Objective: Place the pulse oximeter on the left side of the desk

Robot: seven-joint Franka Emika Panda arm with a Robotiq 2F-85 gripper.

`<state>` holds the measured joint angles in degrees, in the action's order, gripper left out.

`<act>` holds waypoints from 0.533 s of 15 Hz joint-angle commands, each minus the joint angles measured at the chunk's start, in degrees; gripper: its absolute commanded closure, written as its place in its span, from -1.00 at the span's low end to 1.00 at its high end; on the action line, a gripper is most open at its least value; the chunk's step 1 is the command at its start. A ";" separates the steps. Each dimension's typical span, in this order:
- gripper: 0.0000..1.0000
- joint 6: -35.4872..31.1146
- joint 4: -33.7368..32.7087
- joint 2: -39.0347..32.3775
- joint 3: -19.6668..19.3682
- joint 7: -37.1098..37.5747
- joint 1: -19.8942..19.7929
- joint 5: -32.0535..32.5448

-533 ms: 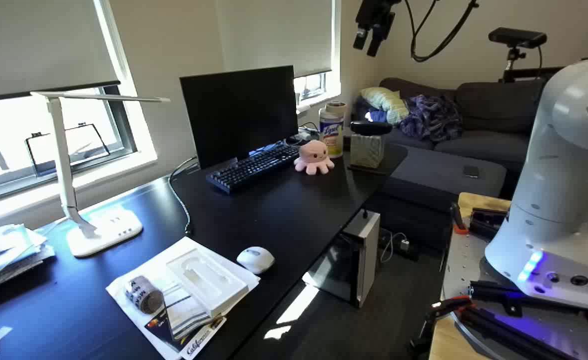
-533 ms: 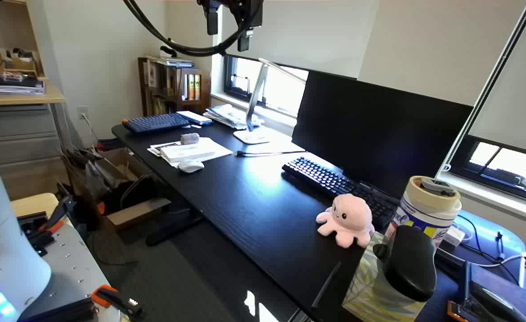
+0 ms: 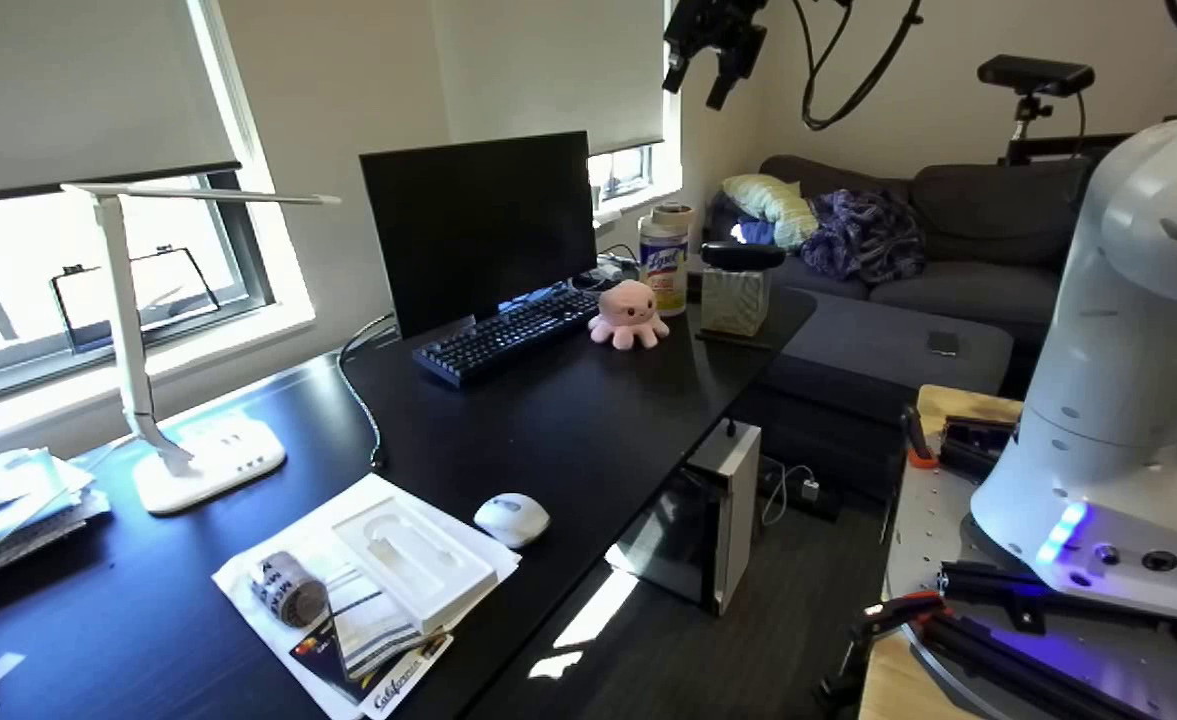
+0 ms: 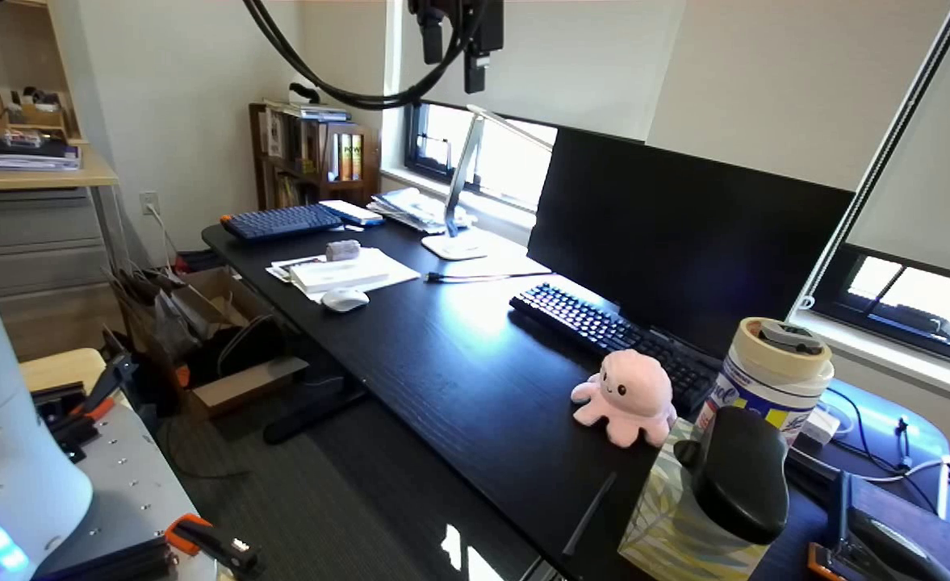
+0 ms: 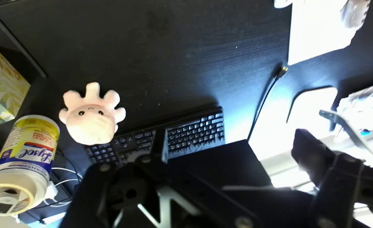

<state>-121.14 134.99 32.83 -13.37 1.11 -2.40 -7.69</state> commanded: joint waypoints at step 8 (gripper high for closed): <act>-1.00 -2.13 -32.31 -39.00 -2.53 19.15 -8.44 -0.23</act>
<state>-126.17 113.56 4.05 -15.32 16.25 -7.16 -7.64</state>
